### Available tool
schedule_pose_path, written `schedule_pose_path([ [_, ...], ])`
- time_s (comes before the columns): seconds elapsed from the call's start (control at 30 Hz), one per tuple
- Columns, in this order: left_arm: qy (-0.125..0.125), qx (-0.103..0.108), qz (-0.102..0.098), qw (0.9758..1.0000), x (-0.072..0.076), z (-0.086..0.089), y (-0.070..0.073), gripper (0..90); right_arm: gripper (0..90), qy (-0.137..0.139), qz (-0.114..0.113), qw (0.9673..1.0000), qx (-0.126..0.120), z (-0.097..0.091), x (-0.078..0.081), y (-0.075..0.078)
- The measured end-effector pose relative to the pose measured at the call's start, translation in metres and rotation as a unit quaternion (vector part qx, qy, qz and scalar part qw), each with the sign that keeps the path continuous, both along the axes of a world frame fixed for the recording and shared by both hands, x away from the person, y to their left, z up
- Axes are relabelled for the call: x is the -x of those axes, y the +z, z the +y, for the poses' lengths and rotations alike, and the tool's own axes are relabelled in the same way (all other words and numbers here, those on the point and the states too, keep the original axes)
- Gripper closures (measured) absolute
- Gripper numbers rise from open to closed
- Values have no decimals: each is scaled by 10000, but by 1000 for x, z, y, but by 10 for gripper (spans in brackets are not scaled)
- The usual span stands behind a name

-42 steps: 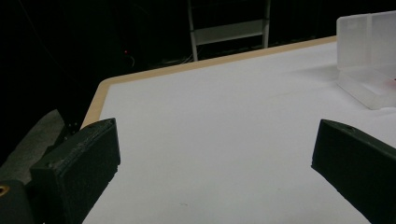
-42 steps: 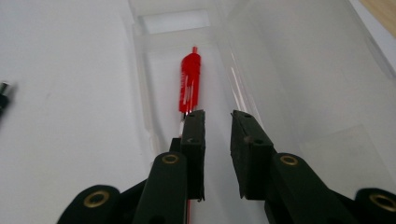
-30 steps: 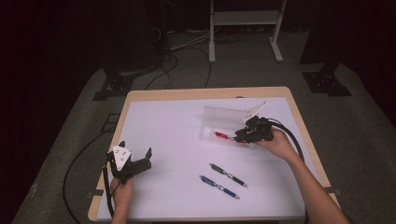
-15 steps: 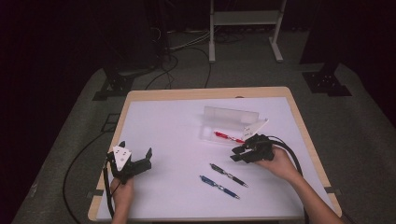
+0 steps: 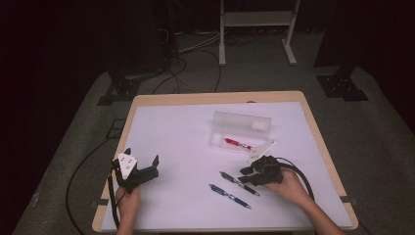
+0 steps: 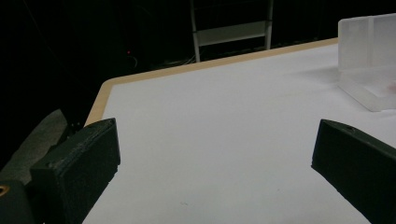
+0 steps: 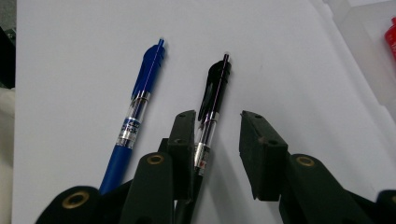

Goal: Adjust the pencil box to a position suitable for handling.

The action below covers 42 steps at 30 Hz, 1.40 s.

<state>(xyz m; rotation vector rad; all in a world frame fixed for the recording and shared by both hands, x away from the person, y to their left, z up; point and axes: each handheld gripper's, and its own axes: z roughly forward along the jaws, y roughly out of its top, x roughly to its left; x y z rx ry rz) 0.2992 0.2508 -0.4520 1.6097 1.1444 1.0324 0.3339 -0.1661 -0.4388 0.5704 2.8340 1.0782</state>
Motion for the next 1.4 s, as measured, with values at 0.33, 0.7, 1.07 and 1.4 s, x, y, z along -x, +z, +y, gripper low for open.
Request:
schedule_pose_path([
  [0.33,-6,-8,-4,10000,0,0,0,3,655,2,153,9998,106,11,6,-16],
  [0.7,-4,-8,-1,10000,0,0,0,4,696,-56,50,9996,256,14,7,-22],
  [1.07,-6,-8,5,10000,0,0,0,3,779,-108,-237,9990,365,18,15,-23],
  [1.4,-1,-1,-5,10000,0,0,0,3,788,-148,-187,9994,267,12,12,-16],
])
